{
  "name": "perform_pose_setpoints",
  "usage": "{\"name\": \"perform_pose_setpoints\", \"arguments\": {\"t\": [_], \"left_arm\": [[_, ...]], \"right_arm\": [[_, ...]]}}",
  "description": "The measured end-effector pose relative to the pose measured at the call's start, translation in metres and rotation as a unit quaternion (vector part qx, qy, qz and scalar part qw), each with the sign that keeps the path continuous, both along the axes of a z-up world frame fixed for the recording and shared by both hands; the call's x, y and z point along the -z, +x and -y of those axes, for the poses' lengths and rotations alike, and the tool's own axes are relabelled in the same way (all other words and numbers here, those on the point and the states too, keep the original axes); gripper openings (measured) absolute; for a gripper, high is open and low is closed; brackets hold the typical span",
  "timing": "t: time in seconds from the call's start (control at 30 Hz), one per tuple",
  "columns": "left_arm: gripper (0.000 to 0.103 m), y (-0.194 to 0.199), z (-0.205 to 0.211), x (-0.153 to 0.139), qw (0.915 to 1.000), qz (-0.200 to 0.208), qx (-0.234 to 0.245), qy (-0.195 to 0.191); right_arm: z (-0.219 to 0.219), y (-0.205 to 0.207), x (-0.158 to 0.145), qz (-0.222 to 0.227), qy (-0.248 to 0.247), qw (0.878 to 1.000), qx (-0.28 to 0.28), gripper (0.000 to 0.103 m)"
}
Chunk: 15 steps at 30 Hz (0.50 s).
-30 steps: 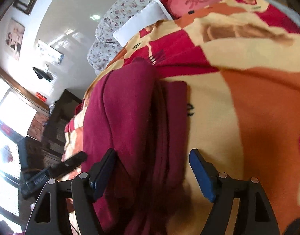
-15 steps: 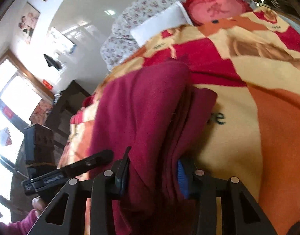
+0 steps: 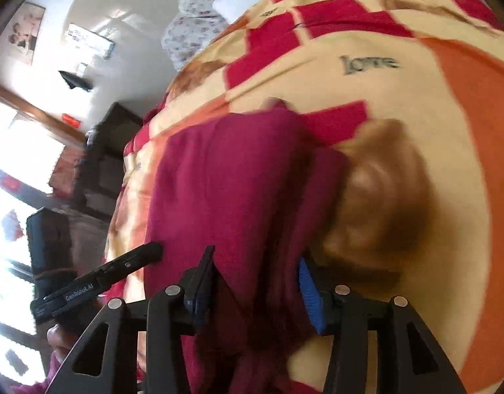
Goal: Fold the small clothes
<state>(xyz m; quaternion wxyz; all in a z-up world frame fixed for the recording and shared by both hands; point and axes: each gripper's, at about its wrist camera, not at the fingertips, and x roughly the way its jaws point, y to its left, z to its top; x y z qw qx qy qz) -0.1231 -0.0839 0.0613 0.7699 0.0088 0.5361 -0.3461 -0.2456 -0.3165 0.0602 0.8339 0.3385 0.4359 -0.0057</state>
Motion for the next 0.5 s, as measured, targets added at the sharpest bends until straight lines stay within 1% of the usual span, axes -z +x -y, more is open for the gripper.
{"name": "perform_pose_setpoints", "arguments": {"t": [0.03, 0.1, 0.17, 0.23, 0.3, 0.37, 0.47, 0.5], "left_arm": [[0.045, -0.003, -0.003, -0.006, 0.9999, 0.011, -0.006, 0.0], [0.045, -0.009, -0.005, -0.02, 0.9991, 0.041, -0.013, -0.004], [0.046, -0.012, -0.001, -0.028, 0.9981, 0.061, -0.012, -0.002], [0.046, -0.015, 0.004, -0.03, 0.997, 0.075, -0.014, 0.005], [0.046, -0.012, 0.013, -0.028, 0.9961, 0.086, -0.015, 0.014], [0.046, -0.015, 0.022, -0.022, 0.9946, 0.1, -0.013, 0.025], [0.046, -0.016, 0.031, -0.01, 0.9938, 0.105, -0.011, 0.036], [0.046, -0.018, 0.032, -0.009, 0.9923, 0.117, -0.013, 0.039]], "right_arm": [[-0.001, -0.004, -0.013, 0.009, -0.025, 1.0, 0.002, 0.046], [-0.008, -0.006, -0.039, 0.034, -0.081, 0.996, -0.013, 0.047], [-0.023, -0.003, -0.059, 0.059, -0.104, 0.992, -0.048, 0.046], [-0.037, 0.006, -0.065, 0.071, -0.111, 0.988, -0.08, 0.046], [-0.052, 0.009, -0.062, 0.067, -0.126, 0.985, -0.097, 0.046], [-0.061, 0.011, -0.051, 0.055, -0.14, 0.983, -0.107, 0.046], [-0.061, 0.011, -0.027, 0.024, -0.151, 0.983, -0.105, 0.045], [-0.06, 0.012, -0.018, 0.012, -0.16, 0.982, -0.101, 0.044]]}}
